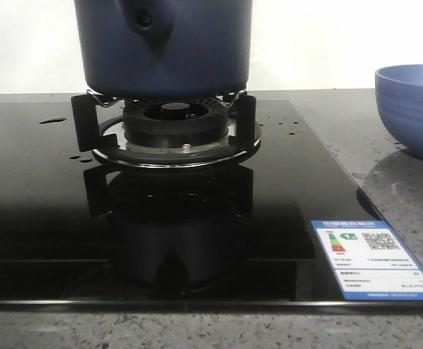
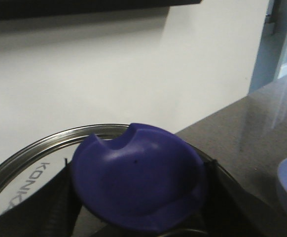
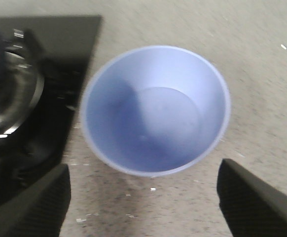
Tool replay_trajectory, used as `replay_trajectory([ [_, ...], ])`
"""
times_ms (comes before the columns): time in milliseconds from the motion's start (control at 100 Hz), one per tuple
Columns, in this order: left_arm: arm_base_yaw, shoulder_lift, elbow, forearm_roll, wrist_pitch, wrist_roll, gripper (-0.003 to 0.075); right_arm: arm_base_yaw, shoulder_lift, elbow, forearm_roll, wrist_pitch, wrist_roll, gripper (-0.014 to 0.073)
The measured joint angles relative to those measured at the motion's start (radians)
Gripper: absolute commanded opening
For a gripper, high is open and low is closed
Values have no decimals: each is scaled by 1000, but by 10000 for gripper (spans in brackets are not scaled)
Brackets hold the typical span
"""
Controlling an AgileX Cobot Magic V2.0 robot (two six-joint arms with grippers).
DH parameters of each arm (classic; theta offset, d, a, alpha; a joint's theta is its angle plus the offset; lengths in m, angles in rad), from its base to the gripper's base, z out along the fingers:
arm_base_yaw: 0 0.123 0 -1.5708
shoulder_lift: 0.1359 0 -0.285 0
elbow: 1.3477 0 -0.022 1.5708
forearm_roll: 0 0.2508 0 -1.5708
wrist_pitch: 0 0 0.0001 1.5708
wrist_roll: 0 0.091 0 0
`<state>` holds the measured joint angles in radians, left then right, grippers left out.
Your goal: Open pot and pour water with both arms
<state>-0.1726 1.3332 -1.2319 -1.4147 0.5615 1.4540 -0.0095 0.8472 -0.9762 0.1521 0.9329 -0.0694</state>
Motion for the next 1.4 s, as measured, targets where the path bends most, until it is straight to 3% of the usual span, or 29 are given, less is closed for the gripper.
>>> replay_trajectory([
  [290,141,-60,0,2,19,0,316,-3,287,-192,-133,78,69,549],
  [600,155,-62,0,2,26,0,316,-112,518,-220,-129,97,69,533],
  [720,155,-62,0,2,26,0,316,-147,579,-220,-87,89,43,444],
  [1050,155,-62,0,5,26,0,316,-157,657,-221,-21,48,1,17],
  [1190,155,-62,0,5,20,0,316,-157,657,-223,-11,48,-13,-57],
  [1400,155,-62,0,6,8,0,316,-157,657,-252,3,61,-21,-58],
])
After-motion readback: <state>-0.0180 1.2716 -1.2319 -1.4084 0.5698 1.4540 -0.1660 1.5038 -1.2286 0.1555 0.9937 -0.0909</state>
